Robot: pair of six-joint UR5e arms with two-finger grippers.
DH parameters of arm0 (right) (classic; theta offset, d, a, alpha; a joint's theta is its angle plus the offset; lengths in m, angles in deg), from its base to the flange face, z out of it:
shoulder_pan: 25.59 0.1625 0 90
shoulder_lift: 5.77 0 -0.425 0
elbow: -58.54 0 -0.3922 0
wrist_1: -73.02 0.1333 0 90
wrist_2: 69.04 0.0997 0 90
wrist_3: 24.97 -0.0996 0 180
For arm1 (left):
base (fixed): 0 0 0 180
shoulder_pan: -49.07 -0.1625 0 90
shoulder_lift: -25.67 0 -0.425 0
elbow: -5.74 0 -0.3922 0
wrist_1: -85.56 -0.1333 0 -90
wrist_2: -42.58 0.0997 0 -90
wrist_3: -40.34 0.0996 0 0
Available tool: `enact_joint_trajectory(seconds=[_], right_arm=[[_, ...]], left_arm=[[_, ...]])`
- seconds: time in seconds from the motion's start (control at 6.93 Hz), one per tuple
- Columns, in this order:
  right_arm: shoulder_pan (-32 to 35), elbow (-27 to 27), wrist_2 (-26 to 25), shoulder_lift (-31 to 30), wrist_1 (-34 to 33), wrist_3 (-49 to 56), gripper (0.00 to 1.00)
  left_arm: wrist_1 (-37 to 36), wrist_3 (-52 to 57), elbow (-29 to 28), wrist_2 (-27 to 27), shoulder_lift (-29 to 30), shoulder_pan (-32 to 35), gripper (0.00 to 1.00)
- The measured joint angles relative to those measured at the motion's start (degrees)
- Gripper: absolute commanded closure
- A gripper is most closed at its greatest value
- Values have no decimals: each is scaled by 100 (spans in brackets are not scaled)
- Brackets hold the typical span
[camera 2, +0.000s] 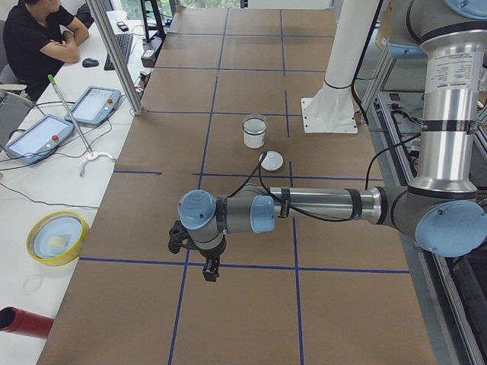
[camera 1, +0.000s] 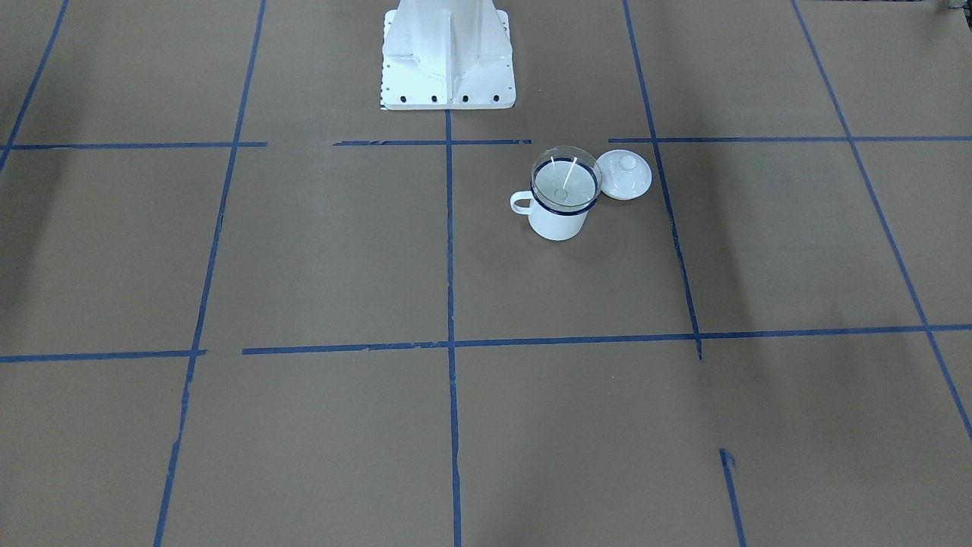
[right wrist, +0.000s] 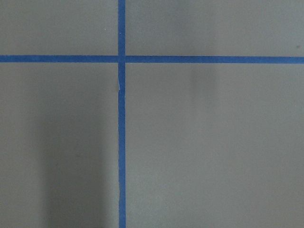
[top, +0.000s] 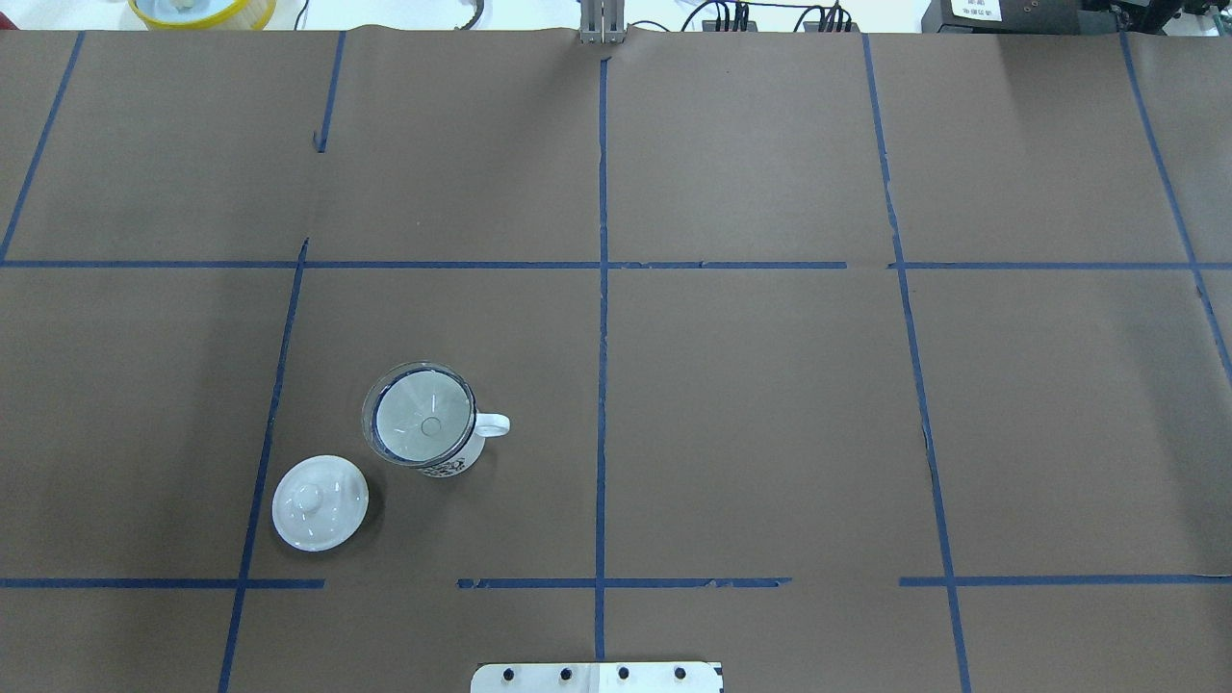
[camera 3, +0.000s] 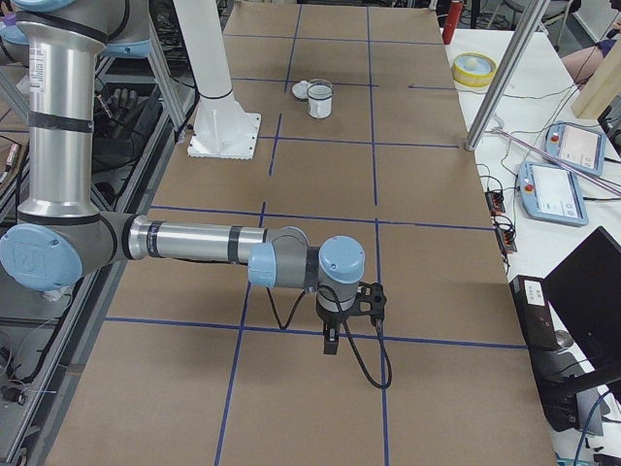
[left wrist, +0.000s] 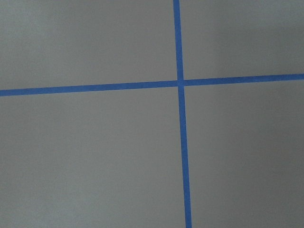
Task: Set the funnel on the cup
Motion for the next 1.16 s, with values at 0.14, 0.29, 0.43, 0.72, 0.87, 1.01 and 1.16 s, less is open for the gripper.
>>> enact_joint_trajectory(seconds=[0.14,0.29,0.43,0.72,0.87,1.01,1.16], right_arm=[[0,-1,0,0,0,0,0],[0,-2,0,0,0,0,0],[0,-2,0,0,0,0,0],[0,-1,0,0,0,0,0],[0,0,0,0,0,0,0],[0,0,0,0,0,0,0],[0,-1,0,0,0,0,0]], left_arm=[[-102,56,17,-30,8,-1,0],[-134,62,32,-52,7,-1,0],[-139,62,49,-57,9,-1,0],[-130,68,50,-39,59,0,0],[-129,72,71,-24,93,11,0],[-132,82,85,-35,122,41,0],[-133,96,89,-48,137,117,0]])
